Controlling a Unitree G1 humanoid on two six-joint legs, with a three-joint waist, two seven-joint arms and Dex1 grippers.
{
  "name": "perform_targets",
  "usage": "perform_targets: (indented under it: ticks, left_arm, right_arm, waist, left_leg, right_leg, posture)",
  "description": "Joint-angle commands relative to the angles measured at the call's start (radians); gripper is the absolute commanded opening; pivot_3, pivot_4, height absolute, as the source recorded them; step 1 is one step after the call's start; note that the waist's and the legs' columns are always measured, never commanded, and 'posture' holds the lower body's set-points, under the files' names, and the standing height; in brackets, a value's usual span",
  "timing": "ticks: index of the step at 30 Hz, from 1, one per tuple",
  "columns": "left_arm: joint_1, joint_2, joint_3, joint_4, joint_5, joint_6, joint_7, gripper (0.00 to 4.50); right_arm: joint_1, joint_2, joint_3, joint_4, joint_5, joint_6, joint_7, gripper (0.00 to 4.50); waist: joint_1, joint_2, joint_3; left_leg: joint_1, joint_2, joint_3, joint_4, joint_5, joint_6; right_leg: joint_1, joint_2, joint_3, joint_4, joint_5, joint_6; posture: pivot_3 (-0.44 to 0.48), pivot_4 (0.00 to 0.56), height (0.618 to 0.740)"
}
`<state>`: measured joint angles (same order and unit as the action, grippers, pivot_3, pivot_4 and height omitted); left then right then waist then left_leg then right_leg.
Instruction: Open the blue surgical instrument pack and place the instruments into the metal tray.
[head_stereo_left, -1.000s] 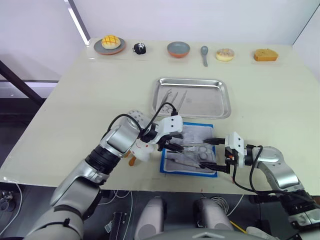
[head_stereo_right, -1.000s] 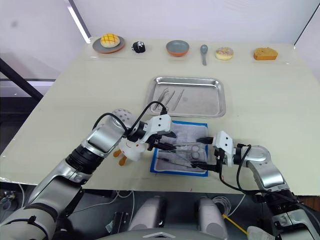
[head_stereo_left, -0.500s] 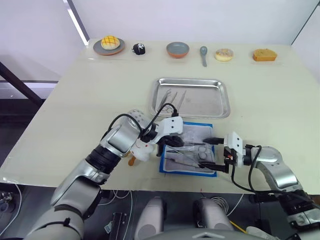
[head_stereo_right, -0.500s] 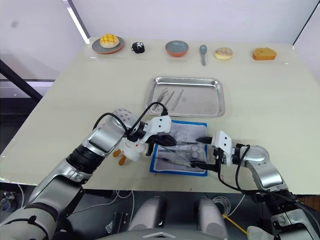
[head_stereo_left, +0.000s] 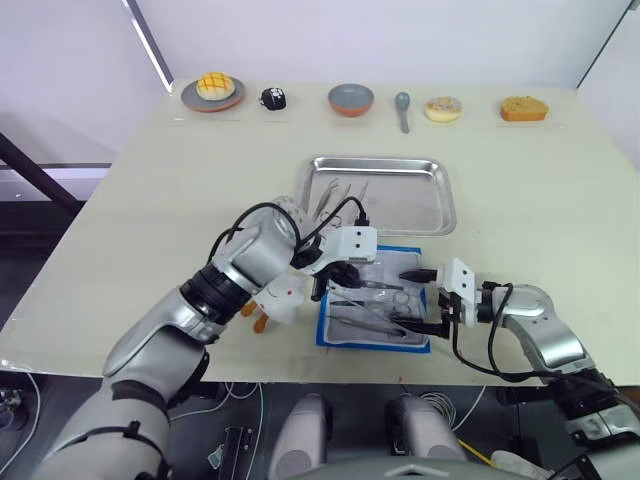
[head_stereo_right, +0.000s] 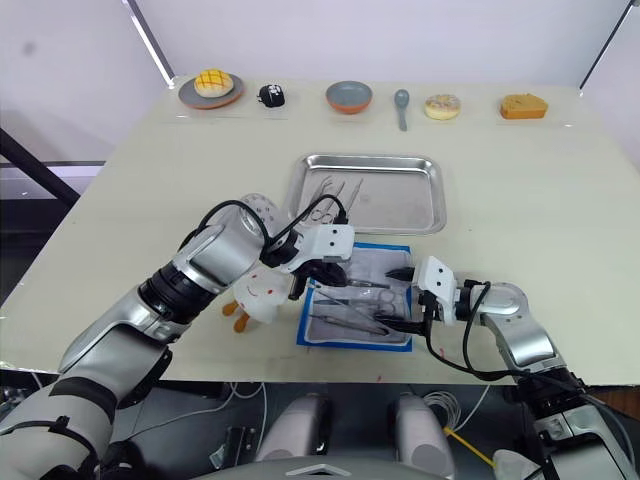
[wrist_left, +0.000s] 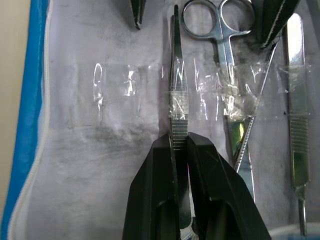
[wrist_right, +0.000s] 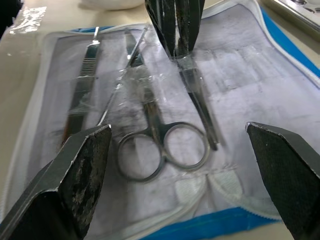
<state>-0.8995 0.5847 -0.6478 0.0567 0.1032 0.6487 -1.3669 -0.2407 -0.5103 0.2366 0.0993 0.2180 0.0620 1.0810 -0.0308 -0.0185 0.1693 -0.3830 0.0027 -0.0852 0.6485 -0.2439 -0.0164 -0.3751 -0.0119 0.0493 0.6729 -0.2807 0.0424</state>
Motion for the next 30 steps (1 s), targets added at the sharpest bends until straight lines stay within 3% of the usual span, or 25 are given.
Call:
perform_targets:
  ticks: [1, 14, 19, 26, 30]
  left_arm:
    - [-0.051, 0.002, -0.007, 0.005, 0.015, 0.013, -0.027, 0.04]
    - [-0.082, 0.077, 0.008, 0.006, 0.017, -0.011, -0.102, 0.04]
    - [-0.065, 0.218, 0.071, -0.017, -0.015, -0.065, -0.173, 0.04]
    - [-0.03, 0.347, 0.189, -0.012, -0.095, -0.134, -0.214, 0.04]
    - [-0.024, 0.327, 0.284, -0.006, -0.159, -0.065, -0.139, 0.04]
  right_arm:
    - [0.033, 0.001, 0.047, 0.089, -0.065, 0.046, -0.022, 4.5]
    - [0.041, 0.003, 0.046, 0.09, -0.064, 0.046, -0.028, 4.5]
    - [0.029, 0.002, 0.043, 0.11, -0.068, 0.041, -0.03, 4.5]
    - [0.027, -0.005, 0.042, 0.117, -0.064, 0.036, -0.02, 4.5]
    - [0.019, -0.01, 0.038, 0.125, -0.059, 0.033, -0.009, 4.5]
  waist:
    - [-0.003, 0.0, 0.0]
    - [-0.008, 0.0, 0.0]
    - [-0.009, 0.0, 0.0]
    - [-0.008, -0.002, -0.001]
    - [-0.008, -0.001, -0.001]
  left_leg:
    - [0.0, 0.0, 0.0, 0.0, 0.0, 0.0]
    - [0.0, 0.0, 0.0, 0.0, 0.0, 0.0]
    - [0.0, 0.0, 0.0, -0.001, 0.0, 0.0]
    - [0.0, 0.001, 0.0, -0.001, 0.0, 0.0]
    - [0.0, 0.001, 0.0, -0.001, 0.0, 0.0]
  right_leg:
    - [0.0, 0.0, 0.0, 0.0, 0.0, 0.0]
    - [0.0, 0.0, 0.0, 0.0, 0.0, 0.0]
    - [-0.001, 0.0, 0.0, 0.0, 0.0, 0.0]
    - [-0.001, 0.0, 0.0, 0.001, 0.0, 0.0]
    - [-0.001, 0.0, -0.001, 0.001, 0.0, 0.0]
  posture:
    - [0.0, 0.15, 0.74]
    - [0.0, 0.15, 0.74]
    - [0.0, 0.15, 0.74]
    - [0.0, 0.15, 0.74]
    - [0.0, 0.15, 0.74]
